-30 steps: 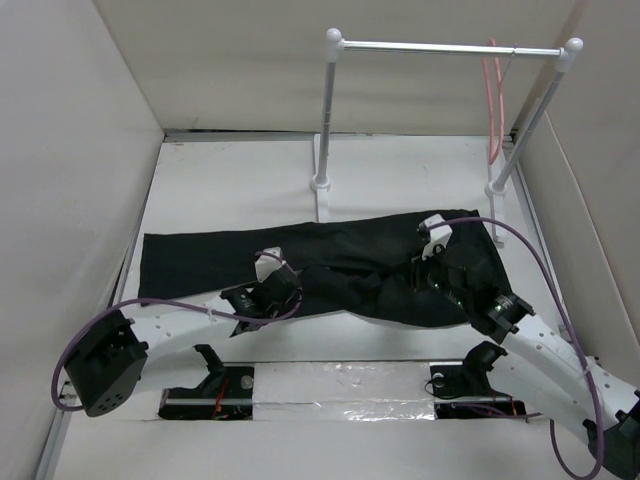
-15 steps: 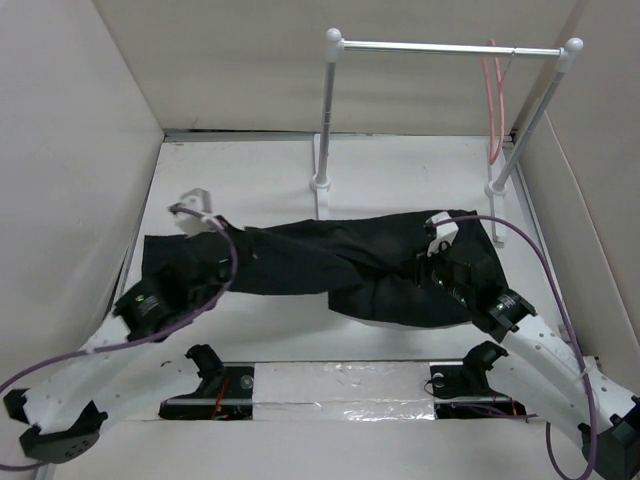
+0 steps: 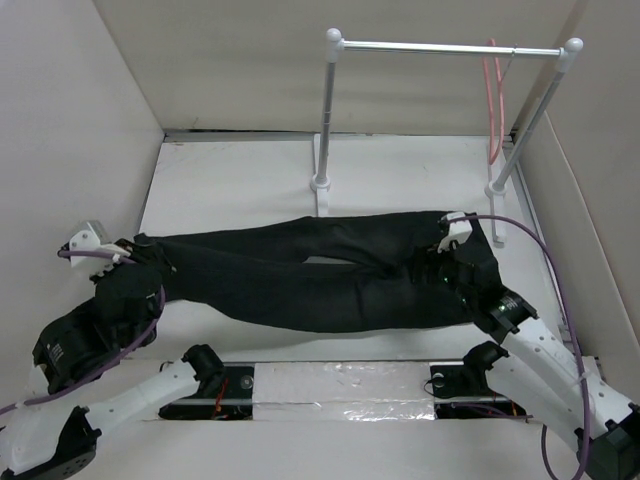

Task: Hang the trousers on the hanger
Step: Flatten out the trousers at the center of the board.

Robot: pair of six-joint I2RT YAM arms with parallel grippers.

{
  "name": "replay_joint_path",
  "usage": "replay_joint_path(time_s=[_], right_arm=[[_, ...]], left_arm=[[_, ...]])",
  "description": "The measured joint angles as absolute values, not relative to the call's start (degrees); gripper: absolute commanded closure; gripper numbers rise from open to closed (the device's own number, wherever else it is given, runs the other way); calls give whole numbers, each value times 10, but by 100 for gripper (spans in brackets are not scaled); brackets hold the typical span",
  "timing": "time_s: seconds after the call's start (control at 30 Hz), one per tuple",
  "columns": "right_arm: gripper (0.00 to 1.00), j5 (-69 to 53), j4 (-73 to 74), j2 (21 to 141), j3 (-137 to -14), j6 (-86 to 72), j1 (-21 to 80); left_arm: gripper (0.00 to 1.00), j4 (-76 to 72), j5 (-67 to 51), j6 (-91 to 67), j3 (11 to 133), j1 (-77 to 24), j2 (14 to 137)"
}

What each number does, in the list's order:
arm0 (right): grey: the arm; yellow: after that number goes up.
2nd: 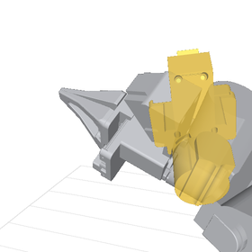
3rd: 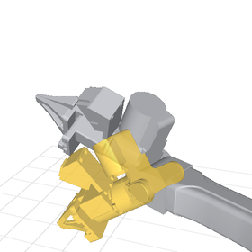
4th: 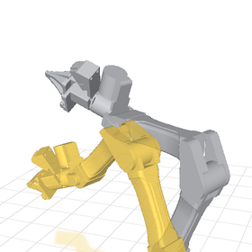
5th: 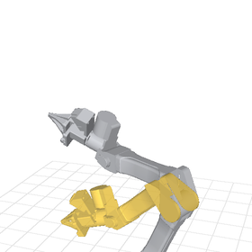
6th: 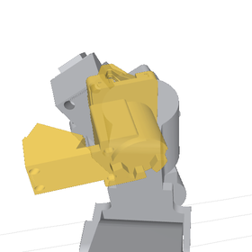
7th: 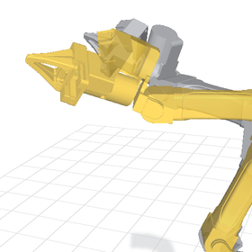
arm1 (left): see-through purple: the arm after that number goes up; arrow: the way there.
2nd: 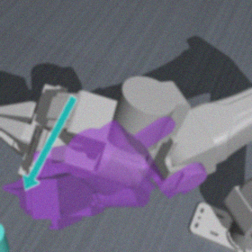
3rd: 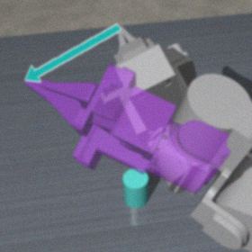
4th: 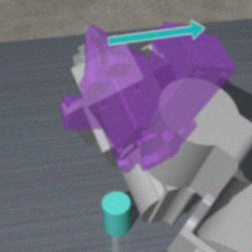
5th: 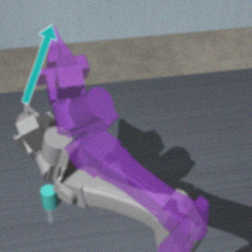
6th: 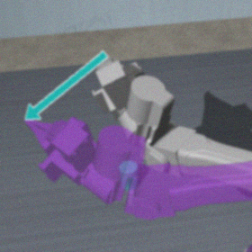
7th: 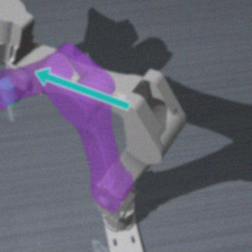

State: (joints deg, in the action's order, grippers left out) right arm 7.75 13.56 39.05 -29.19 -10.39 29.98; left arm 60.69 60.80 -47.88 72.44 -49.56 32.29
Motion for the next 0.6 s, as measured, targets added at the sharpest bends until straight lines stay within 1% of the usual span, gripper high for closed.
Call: replay_joint_path(time_s=[0.03,0.1,0.13,0.17,0.2,0.23,0.27,0.3,0.33,0.37,0.5,0.57,0.6], right_arm=[[24,83,134,388,-292,-106,298],[24,94,132,386,-292,-110,295],[24,99,132,388,-292,-112,294],[24,104,132,390,-292,-114,294],[25,110,132,394,-292,-116,293],[28,117,132,399,-293,-118,293],[44,124,130,405,-293,-119,293],[56,132,128,412,-293,-120,293],[71,138,125,419,-293,-124,291],[99,142,120,426,-293,-126,288],[100,147,82,461,-294,-145,255],[100,146,64,498,-296,-150,218],[98,145,57,515,-298,-153,198]], left_arm=[[77,614,613,-479,724,-494,317],[62,627,627,-485,724,-493,300],[51,629,634,-487,724,-493,290],[47,633,640,-489,724,-493,281],[46,637,645,-492,724,-491,274],[46,638,649,-492,724,-490,272],[46,638,653,-491,725,-489,271],[46,637,654,-490,725,-489,274],[47,626,655,-484,722,-489,279],[48,605,655,-472,715,-489,284],[52,468,611,-418,655,-487,338],[56,389,562,-397,628,-487,404],[58,346,530,-387,615,-487,443]])
